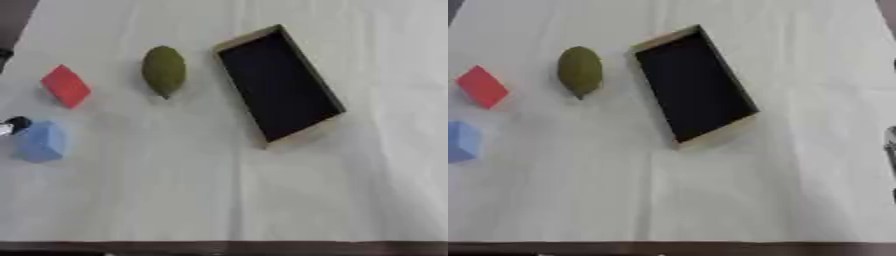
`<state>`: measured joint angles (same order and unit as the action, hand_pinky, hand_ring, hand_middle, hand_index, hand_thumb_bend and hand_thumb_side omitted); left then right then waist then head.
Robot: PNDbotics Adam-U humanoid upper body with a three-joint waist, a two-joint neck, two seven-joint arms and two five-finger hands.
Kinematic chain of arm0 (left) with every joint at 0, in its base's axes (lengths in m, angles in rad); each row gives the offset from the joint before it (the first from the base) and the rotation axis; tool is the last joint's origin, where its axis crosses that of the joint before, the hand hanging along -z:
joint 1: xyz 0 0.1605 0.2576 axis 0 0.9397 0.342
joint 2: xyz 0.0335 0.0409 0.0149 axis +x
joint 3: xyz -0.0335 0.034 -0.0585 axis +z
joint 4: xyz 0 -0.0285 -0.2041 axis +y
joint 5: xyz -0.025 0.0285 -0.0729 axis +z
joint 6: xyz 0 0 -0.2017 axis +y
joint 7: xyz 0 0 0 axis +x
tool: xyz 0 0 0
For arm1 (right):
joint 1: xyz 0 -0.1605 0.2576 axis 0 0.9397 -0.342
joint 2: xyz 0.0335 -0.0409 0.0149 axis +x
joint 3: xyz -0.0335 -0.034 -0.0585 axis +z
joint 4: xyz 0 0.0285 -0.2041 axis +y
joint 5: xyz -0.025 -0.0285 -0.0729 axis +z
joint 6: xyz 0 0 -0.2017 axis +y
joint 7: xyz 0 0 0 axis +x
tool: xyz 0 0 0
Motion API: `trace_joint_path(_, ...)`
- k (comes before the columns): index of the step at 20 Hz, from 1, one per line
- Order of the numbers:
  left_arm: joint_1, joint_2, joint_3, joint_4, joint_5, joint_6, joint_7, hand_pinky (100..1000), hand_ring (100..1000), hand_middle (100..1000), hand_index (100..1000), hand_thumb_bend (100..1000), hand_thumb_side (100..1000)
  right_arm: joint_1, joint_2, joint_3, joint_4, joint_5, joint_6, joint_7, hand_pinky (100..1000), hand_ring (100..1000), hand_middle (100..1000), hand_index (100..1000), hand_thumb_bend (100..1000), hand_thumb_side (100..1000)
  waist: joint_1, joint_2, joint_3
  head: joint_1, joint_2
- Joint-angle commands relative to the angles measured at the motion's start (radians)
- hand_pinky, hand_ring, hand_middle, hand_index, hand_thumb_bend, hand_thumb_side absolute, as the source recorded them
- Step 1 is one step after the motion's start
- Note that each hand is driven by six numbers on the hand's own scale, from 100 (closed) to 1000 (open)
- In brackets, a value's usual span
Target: Pick up objects on the table and place them in the box.
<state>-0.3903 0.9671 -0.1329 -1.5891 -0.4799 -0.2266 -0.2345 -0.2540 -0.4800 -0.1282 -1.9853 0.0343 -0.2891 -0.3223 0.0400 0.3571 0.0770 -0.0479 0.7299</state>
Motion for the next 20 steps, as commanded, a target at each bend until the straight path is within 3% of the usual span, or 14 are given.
trace_joint_path(1, -0.022, 0.059, -0.024, 0.017, -0.002, -0.036, -0.048, 929, 914, 840, 952, 609, 456, -0.003, -0.033, -0.002, -0.015, 0.003, 0.002, 0.001, 854, 813, 626, 871, 100, 630, 0.002, -0.024, 0.003, 0.002, 0.009)
trace_joint_path(5, -0.035, 0.054, -0.033, 0.034, -0.023, -0.069, -0.114, 929, 909, 827, 922, 592, 322, -0.002, -0.032, -0.001, -0.015, 0.000, 0.004, 0.002, 854, 812, 625, 871, 100, 630, 0.003, -0.027, 0.003, 0.005, 0.012)
trace_joint_path(6, -0.037, 0.052, -0.035, 0.034, -0.026, -0.073, -0.131, 927, 907, 823, 916, 579, 247, -0.002, -0.032, -0.001, -0.015, 0.000, 0.004, 0.001, 854, 811, 624, 871, 100, 630, 0.003, -0.027, 0.002, 0.006, 0.011)
trace_joint_path(9, -0.042, 0.048, -0.042, 0.027, -0.029, -0.073, -0.185, 924, 901, 809, 912, 542, 179, -0.003, -0.031, -0.001, -0.015, -0.002, 0.002, 0.002, 854, 811, 623, 871, 100, 629, 0.000, -0.028, 0.000, 0.008, 0.011)
trace_joint_path(14, -0.042, 0.050, -0.054, -0.004, 0.016, -0.060, -0.267, 914, 890, 797, 920, 555, 296, -0.004, -0.030, 0.000, -0.015, -0.004, 0.002, 0.002, 854, 809, 620, 870, 100, 630, 0.000, -0.026, -0.002, 0.009, 0.013)
trace_joint_path(19, -0.044, 0.059, -0.036, -0.021, 0.027, -0.011, -0.344, 925, 892, 799, 920, 588, 319, -0.004, -0.029, 0.001, -0.015, -0.005, 0.004, 0.001, 854, 808, 617, 870, 100, 630, 0.003, -0.025, -0.001, 0.011, 0.012)
trace_joint_path(20, -0.043, 0.060, -0.028, -0.020, 0.015, 0.003, -0.360, 933, 895, 800, 918, 603, 357, -0.004, -0.028, 0.001, -0.015, -0.005, 0.005, 0.001, 853, 807, 616, 870, 100, 630, 0.003, -0.024, -0.001, 0.011, 0.013)
